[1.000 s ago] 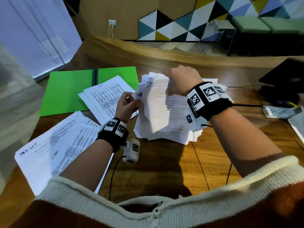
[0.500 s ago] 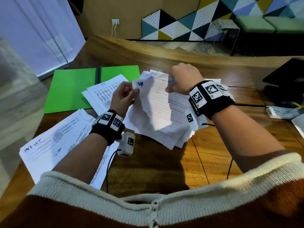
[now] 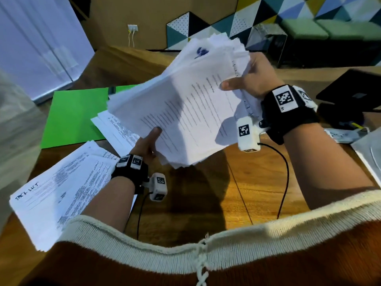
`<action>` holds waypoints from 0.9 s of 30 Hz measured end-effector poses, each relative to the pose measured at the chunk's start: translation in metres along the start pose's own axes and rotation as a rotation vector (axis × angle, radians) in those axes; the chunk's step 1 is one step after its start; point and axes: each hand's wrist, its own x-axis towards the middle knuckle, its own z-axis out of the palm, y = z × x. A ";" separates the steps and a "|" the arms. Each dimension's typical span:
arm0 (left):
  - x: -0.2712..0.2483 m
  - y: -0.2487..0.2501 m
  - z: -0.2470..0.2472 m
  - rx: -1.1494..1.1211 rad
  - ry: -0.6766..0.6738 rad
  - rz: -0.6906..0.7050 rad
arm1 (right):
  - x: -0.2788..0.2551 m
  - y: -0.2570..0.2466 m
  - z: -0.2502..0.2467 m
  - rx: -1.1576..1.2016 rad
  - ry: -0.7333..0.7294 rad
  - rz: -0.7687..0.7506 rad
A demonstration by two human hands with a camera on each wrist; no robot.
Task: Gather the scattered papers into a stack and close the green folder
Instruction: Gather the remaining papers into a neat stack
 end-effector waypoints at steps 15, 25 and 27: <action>-0.010 0.015 0.047 0.052 -0.063 0.220 | -0.015 0.048 -0.024 0.381 0.120 0.106; -0.002 0.002 0.048 0.546 0.298 0.652 | -0.040 0.164 0.018 0.562 0.300 0.326; 0.004 -0.011 0.036 0.545 0.215 0.582 | -0.047 0.178 0.026 0.584 0.237 0.371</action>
